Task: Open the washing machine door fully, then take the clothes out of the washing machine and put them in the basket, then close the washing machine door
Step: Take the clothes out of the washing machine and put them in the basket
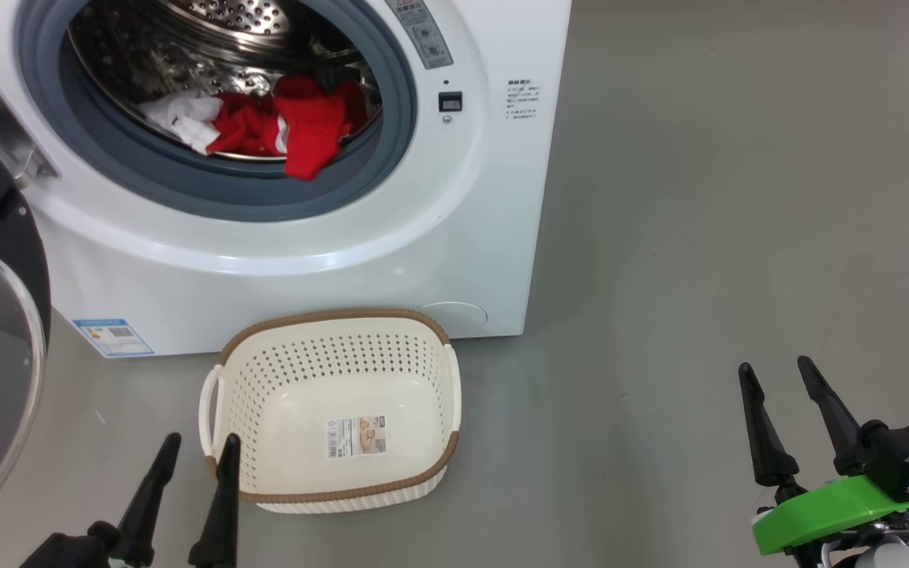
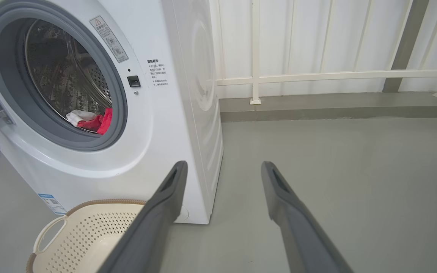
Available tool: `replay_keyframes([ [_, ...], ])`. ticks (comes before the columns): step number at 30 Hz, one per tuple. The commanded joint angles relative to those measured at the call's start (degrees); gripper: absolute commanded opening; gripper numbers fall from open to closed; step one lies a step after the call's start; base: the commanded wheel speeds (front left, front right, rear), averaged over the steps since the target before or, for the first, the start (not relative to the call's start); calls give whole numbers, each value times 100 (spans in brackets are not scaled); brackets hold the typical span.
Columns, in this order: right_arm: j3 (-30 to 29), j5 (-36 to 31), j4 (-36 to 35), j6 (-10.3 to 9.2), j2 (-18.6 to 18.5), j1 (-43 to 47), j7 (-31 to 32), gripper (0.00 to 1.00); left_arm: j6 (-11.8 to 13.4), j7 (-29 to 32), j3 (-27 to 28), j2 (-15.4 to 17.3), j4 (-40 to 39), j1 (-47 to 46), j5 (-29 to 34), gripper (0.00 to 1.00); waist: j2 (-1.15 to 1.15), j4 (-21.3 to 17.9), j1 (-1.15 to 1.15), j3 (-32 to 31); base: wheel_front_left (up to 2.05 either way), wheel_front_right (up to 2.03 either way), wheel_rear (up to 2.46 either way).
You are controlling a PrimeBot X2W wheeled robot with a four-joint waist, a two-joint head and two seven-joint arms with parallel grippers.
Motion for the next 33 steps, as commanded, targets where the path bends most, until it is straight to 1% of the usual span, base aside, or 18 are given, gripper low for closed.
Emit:
replay_keyframes([
  [1, 105, -24, -160, 28, -32, -58, -37, 100, 3, -29, 188, 92, -175, -97, -18, 100, 0, 5, 0, 8, 0, 0, 0],
  [20, 99, -30, -172, 28, -35, -116, -37, 100, 3, -29, 131, 112, -195, -154, -47, 100, 0, 98, 0, 73, 2, -2, 0],
  [33, 142, -33, -164, 28, -14, -141, -37, 100, 3, -29, 67, 194, -150, -209, -221, 100, 0, 113, 0, 127, 84, -84, 0],
])
